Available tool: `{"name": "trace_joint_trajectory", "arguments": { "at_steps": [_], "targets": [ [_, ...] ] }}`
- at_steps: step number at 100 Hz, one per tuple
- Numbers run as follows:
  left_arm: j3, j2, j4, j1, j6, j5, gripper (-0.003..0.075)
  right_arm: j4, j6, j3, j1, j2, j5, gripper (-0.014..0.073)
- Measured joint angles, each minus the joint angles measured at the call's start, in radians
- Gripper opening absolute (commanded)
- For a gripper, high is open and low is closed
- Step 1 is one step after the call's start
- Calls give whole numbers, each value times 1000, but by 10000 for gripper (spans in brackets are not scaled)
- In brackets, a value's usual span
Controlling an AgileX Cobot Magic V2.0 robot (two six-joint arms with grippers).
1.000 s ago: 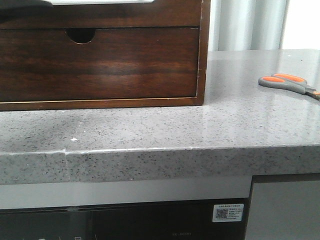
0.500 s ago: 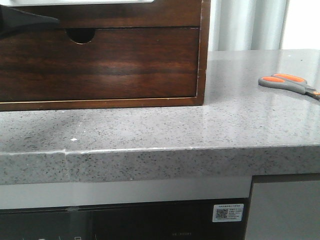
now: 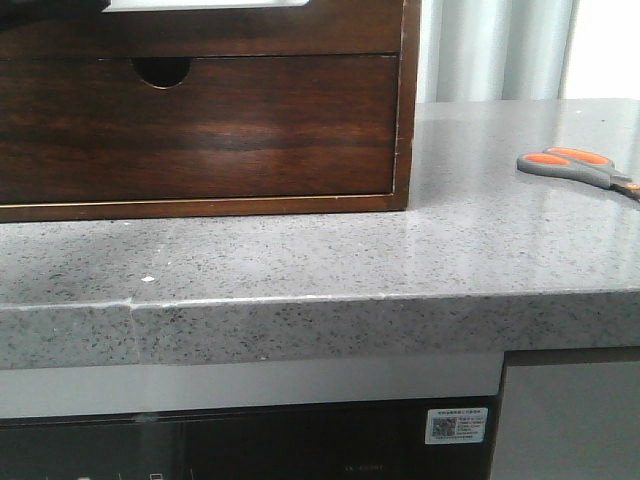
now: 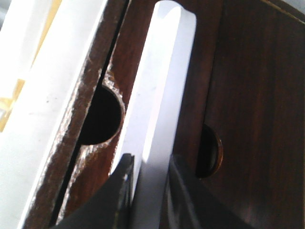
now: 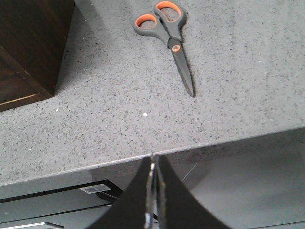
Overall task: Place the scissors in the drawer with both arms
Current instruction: 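Pull the drawer out toward the robot with the left gripper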
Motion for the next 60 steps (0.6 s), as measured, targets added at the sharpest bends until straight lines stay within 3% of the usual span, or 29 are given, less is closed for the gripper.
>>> {"name": "trace_joint_trajectory", "arguments": {
  "at_steps": [60],
  "targets": [
    [12,-55,35,-1,10,40,4,0,0,0,0,0,5,-116]
  ]
}}
